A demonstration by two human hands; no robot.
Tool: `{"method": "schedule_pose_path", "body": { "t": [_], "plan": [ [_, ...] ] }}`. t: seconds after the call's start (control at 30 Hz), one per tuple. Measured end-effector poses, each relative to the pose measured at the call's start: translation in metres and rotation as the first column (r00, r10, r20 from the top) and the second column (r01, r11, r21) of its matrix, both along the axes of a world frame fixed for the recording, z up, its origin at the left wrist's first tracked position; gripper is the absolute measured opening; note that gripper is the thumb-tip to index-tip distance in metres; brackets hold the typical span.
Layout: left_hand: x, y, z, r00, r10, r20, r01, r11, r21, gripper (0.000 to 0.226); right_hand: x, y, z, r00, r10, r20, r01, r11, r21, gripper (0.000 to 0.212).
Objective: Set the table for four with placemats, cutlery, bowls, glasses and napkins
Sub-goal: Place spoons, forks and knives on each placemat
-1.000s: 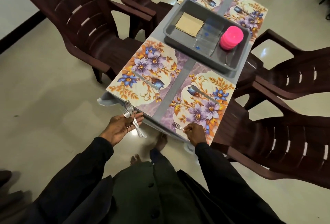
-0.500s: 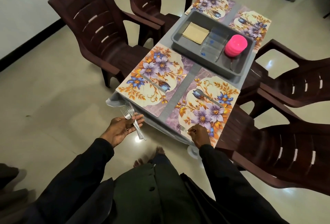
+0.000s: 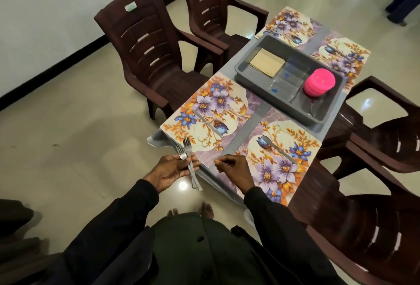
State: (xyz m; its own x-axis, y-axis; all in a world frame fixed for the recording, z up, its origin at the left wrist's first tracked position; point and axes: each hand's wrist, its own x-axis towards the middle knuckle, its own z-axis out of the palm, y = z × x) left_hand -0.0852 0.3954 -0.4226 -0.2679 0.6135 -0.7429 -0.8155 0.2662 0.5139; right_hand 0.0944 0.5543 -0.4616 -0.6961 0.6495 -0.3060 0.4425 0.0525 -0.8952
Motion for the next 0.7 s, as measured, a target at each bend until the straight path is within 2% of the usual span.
{"method": "schedule_pose_path", "body": {
  "t": [0.13,0.3,0.43,0.57,0.7],
  "plan": [
    [-0.021,0.002,0.004,0.999,-0.027,-0.031,0.028,0.999,0.019,0.032,-0.059,-0.003,0.016,0.997,0.076,-0.033,-0.077,0.997,-0.004,0.007],
    [-0.055,0.004,0.004,0.995,-0.073,-0.069,0.074,0.997,0.015,0.029,-0.121,-0.011,0.017,0.995,0.104,-0.007,-0.104,0.995,-0.011,0.019],
    [-0.104,0.005,0.002,0.988,-0.133,-0.082,0.135,0.991,0.015,0.029,-0.166,-0.018,0.015,0.999,0.048,0.003,-0.048,0.998,-0.042,0.011],
    [-0.165,0.007,0.007,0.946,-0.298,-0.131,0.302,0.953,0.016,0.027,-0.215,-0.024,0.017,0.999,-0.026,0.038,0.028,0.998,-0.05,0.013],
    [-0.225,0.012,0.014,0.911,-0.385,-0.149,0.394,0.919,0.03,0.026,-0.264,-0.032,0.027,0.977,-0.21,0.027,0.212,0.972,-0.098,0.012]
  ]
}}
